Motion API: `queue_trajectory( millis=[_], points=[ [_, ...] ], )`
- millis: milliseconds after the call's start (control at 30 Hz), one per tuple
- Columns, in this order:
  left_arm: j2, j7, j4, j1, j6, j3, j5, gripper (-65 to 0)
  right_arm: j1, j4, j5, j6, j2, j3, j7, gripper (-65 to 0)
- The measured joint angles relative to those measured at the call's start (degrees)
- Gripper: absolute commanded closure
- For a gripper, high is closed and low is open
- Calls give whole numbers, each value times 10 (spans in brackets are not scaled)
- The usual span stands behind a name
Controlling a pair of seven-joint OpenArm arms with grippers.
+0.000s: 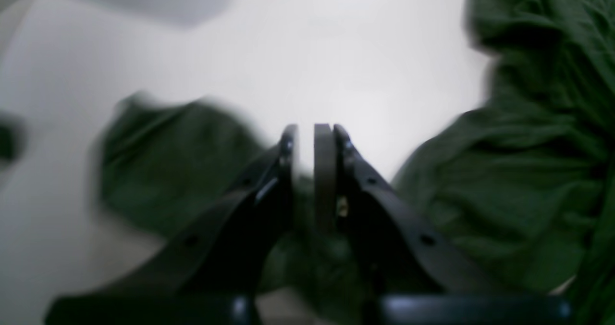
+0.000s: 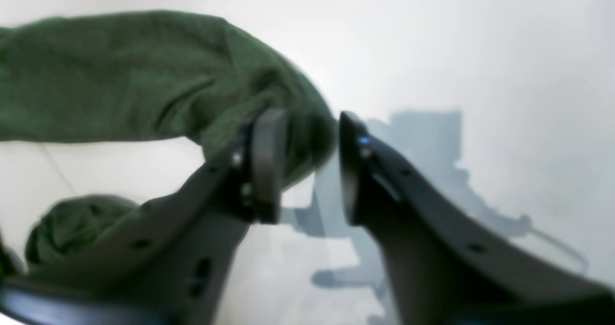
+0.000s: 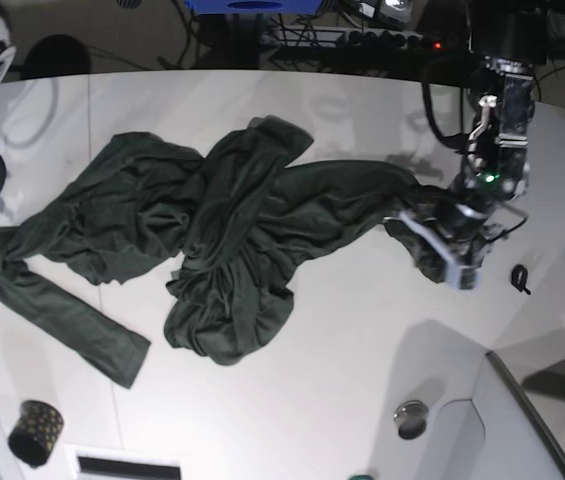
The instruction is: Layout the t-shirt on the table in an organized manner, then fold the t-shirt properly
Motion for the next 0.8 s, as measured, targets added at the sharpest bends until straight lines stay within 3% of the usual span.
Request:
queue_trajectory(
  millis=[67,133,200,233,300,400,533,700,800],
  points=[
    [-3,-3,13,31,7,-47,2,-56,-48,137,8,-1,-16,-2,-25,-344],
    [-5,-5,20,62,8,-84,3,-56,-85,252,1,19,-36,-40,-51,-363],
    [-2,-2,33,92,5,-108,3,-56,-115,339,11,81,-64,-107,-94,-363],
    [-1,-1,39,101,-9,-120,3,-56,-123,370,19,112,-82,-142,-113,-363],
    [0,-2,58,117,-67,-148,0,-56,-137,409,26,152,-114,-203,-155,-363],
    [7,-5,81,137,-127,-209,3,-56,-124,413,14,161,-141,-279,-189,-363],
    [24,-3,83,163,-171,-257,6,-56,-79,355,10,161,-173,-346,-180,-362],
    [19,-3,79,190,-166,-280,7,-56,-57,247,7,161,-194,-372,-179,-362],
    [20,-4,79,196,-166,-280,7,-56,-36,181,9,161,-196,-373,-131,-362]
  ],
)
